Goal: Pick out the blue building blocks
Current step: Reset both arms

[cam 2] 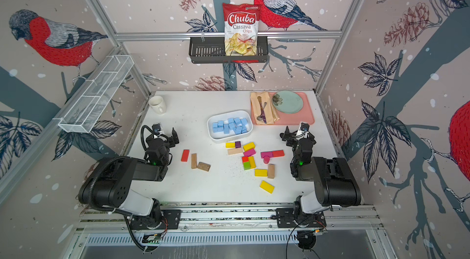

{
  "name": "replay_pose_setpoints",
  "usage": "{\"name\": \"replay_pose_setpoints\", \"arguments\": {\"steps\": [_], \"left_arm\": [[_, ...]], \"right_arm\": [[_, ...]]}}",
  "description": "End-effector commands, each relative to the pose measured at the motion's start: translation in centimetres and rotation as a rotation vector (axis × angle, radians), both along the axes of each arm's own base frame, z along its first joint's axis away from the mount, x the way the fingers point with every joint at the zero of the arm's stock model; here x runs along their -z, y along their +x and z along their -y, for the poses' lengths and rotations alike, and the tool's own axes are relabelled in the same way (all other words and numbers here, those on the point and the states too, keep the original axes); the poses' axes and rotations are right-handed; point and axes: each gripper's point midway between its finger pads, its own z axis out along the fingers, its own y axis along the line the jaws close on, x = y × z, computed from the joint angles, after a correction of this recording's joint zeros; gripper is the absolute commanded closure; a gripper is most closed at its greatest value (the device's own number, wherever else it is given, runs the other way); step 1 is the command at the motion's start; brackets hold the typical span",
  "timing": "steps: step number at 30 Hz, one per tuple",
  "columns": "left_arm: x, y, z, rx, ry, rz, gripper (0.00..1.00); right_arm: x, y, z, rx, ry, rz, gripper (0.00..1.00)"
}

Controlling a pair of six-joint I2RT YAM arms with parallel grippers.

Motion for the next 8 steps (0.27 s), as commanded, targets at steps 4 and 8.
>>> {"name": "replay_pose_setpoints", "arguments": {"steps": [4,8], "left_arm": [[-0.99,0.19,-0.09,-0.007,-0.011,0.039,0.04],[-0.95,0.19,-0.09,-0.007,-0.011,0.038,0.04]], "right_arm": [[-0.46,0.17,0.21,0.012,0.005,0.017,0.01],[-0.48,0.15,0.20,0.010,0.005,0.017,0.01]]}}
